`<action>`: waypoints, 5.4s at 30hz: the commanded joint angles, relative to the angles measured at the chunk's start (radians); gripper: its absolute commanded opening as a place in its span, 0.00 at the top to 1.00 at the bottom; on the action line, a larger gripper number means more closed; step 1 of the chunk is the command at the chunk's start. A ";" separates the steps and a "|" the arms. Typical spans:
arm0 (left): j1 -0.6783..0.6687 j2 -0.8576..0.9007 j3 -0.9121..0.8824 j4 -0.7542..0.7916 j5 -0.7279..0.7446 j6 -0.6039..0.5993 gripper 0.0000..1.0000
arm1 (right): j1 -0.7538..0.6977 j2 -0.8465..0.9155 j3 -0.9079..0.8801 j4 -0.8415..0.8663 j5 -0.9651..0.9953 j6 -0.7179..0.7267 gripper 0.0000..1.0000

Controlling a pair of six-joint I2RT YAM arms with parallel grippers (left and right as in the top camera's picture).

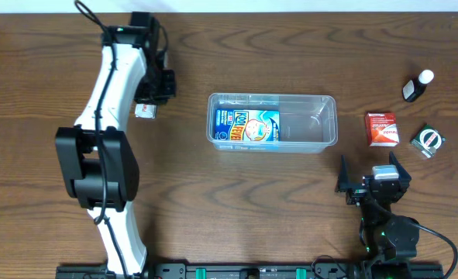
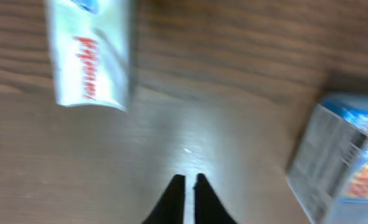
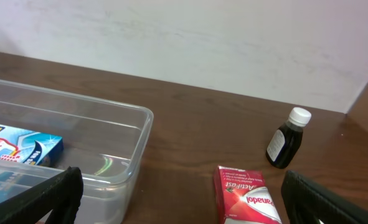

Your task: Pack container

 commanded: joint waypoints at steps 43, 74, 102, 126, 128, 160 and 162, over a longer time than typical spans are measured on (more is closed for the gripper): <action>-0.211 -0.015 -0.070 0.029 0.129 -0.170 0.94 | -0.008 -0.005 -0.002 -0.003 0.000 -0.004 0.01; 0.024 -0.005 -0.059 0.267 -0.283 0.133 0.02 | -0.008 -0.005 -0.002 -0.003 0.000 -0.004 0.01; 0.095 0.140 -0.071 0.320 -0.113 0.137 0.02 | -0.008 -0.005 -0.002 -0.003 0.000 -0.004 0.01; 0.129 0.166 -0.072 0.343 0.002 0.149 0.06 | -0.008 -0.005 -0.002 -0.004 0.000 -0.004 0.01; 0.129 0.167 -0.072 0.345 0.002 0.150 0.06 | -0.008 -0.005 -0.002 -0.003 0.000 -0.004 0.01; 0.129 0.189 -0.072 0.352 -0.044 0.156 0.42 | -0.008 -0.005 -0.002 -0.004 0.000 -0.004 0.01; 0.129 0.181 -0.072 0.351 -0.068 0.183 0.43 | -0.008 -0.005 -0.002 -0.003 0.000 -0.004 0.01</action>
